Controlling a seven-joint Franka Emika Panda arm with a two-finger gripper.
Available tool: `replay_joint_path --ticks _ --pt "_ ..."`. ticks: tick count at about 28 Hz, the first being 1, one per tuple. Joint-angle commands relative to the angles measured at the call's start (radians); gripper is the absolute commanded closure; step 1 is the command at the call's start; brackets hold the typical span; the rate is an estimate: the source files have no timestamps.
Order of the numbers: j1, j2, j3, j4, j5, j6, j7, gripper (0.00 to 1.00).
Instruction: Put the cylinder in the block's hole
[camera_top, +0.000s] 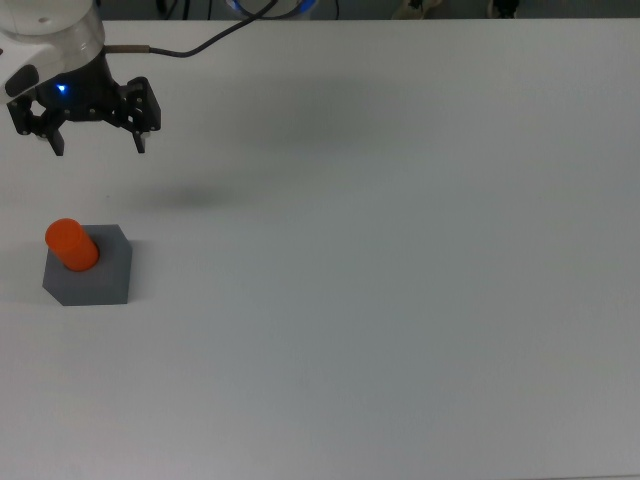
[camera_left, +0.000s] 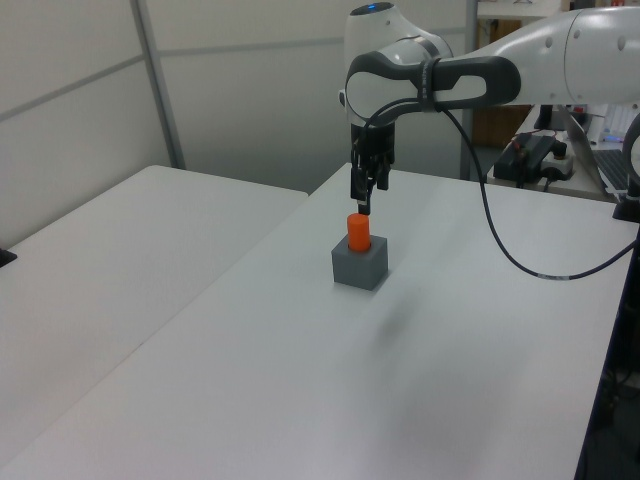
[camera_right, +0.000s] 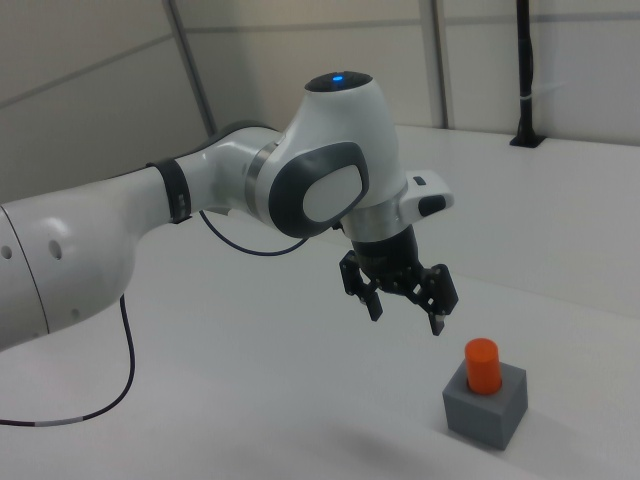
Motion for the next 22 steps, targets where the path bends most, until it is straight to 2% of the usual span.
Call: replay_joint_path --ticks 1,22 --pt "0.003 -0.010 -0.005 -0.008 -0.018 -0.024 0.011 0.00" --pt "0.002 0.002 -0.012 -0.007 -0.035 -0.024 0.004 0.00"
